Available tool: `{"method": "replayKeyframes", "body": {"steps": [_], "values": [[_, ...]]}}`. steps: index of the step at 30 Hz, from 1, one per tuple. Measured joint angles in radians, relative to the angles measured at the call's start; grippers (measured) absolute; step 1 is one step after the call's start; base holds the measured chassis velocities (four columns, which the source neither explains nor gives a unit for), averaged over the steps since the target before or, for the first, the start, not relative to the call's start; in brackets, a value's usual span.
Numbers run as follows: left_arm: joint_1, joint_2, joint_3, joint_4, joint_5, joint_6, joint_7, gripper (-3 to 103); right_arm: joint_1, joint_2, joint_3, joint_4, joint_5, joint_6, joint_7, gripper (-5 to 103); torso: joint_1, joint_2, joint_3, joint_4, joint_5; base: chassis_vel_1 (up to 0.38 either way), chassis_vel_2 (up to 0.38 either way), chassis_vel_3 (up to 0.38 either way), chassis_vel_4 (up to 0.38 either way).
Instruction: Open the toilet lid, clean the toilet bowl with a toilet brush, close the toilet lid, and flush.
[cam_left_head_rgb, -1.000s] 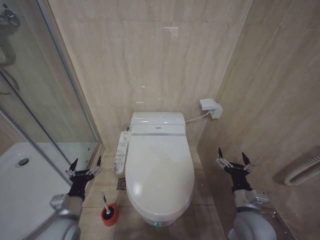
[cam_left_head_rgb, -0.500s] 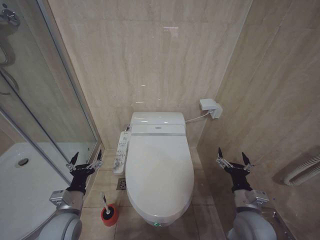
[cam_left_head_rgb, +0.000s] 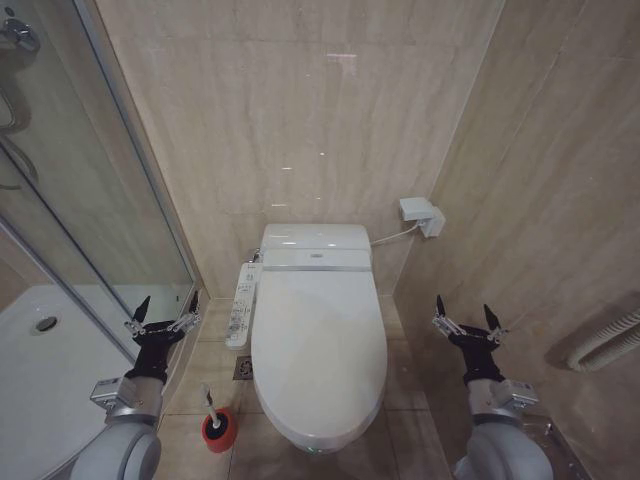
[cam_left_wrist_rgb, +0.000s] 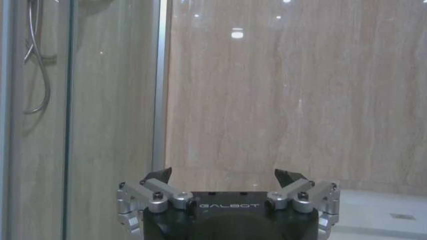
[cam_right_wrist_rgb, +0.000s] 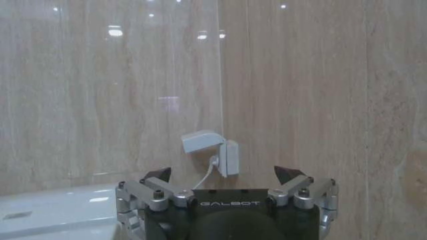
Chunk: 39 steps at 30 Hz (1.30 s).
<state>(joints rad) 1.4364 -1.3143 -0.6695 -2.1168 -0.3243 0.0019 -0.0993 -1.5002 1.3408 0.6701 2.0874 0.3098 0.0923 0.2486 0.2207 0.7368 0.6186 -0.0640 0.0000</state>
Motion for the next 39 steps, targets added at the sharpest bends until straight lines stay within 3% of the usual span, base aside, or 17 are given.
{"method": "replayKeyframes", "body": {"steps": [10,21,39], "values": [[-0.016,-0.026,0.032,0.026,0.037,-0.003,0.013,100,0.000,0.000,0.000,0.000,0.000,0.000,0.000,100,0.000,0.000,0.000,0.0000,0.0000,-0.024,0.026,0.023,-0.028],[-0.050,-0.016,0.040,0.064,0.041,-0.006,0.024,100,0.001,0.000,0.000,0.000,0.000,0.000,0.000,100,0.001,0.000,0.000,0.0005,-0.0001,-0.164,0.166,0.163,-0.137],[-0.077,-0.013,0.059,0.106,0.044,-0.011,0.031,100,0.001,0.000,0.000,0.000,0.000,0.000,0.000,100,0.001,0.000,0.000,0.0004,-0.0002,-0.038,0.037,0.029,-0.037]]}}
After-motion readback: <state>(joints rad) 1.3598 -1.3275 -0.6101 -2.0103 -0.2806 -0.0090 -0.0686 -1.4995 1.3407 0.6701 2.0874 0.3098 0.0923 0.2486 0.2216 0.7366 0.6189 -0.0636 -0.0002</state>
